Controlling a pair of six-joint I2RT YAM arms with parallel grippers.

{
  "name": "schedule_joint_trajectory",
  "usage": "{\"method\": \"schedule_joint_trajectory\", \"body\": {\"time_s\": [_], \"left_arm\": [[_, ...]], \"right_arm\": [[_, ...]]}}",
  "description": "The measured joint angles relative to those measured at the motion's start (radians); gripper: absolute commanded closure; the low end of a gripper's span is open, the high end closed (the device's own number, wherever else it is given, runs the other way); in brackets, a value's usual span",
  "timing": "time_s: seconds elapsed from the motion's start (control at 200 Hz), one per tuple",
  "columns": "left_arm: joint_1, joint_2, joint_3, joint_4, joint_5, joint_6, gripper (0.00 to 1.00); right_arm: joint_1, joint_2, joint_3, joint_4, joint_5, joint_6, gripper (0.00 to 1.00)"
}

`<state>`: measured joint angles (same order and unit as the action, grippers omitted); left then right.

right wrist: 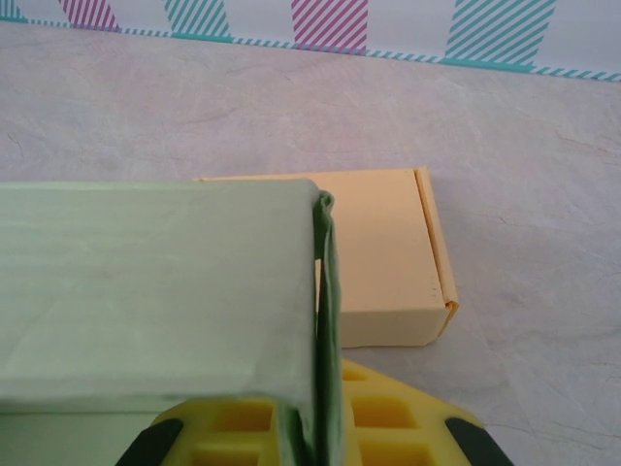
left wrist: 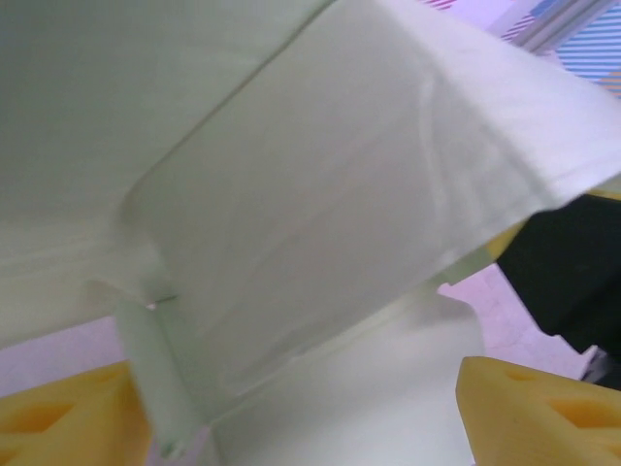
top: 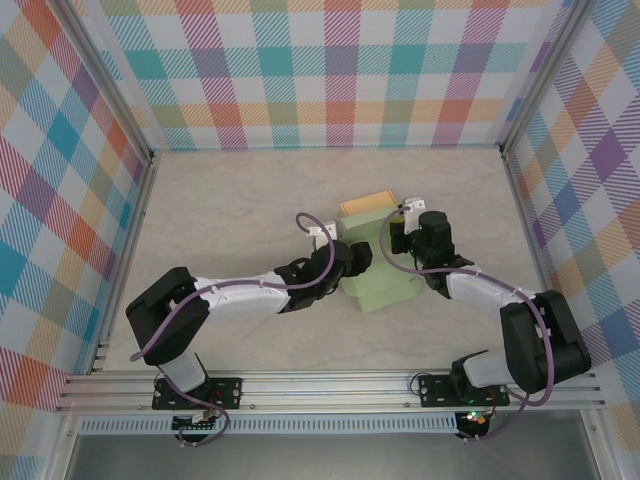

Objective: Fold the paper box

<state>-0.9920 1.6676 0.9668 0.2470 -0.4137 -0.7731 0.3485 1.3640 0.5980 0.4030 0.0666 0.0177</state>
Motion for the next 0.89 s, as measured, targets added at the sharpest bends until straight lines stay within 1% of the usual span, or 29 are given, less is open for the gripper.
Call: {"method": "schedule_joint_trajectory", "body": {"time_s": [0.07,0.325,0.565,0.665,0.745,0.895], "left_arm": [[0.0,0.005,0.005,0.013,0.007,0.007,0.23],[0.003,0.093,0.064,0.037,0.014,0.039,0.24],[0.004,0.117,0.085,0.038,0.026,0.106,0.2],[0.005,0.104,0.08,0.038,0.066,0.137,0.18],[0.005,0.061,0.061,0.035,0.116,0.169,0.17],[-0.002,-0.071,0.037,0.011,0.265,0.243,0.18]], "right_arm": [[0.0,0.0,0.0,0.0,0.0,0.0,1.0],[0.0,0.0,0.0,0.0,0.002,0.0,1.0],[0.0,0.0,0.0,-0.001,0.004,-0.001,1.0],[0.0,0.0,0.0,-0.001,0.004,-0.001,1.0],[0.0,0.0,0.0,-0.001,0.003,0.0,1.0],[0.0,0.0,0.0,0.001,0.0,0.003,1.0]]}}
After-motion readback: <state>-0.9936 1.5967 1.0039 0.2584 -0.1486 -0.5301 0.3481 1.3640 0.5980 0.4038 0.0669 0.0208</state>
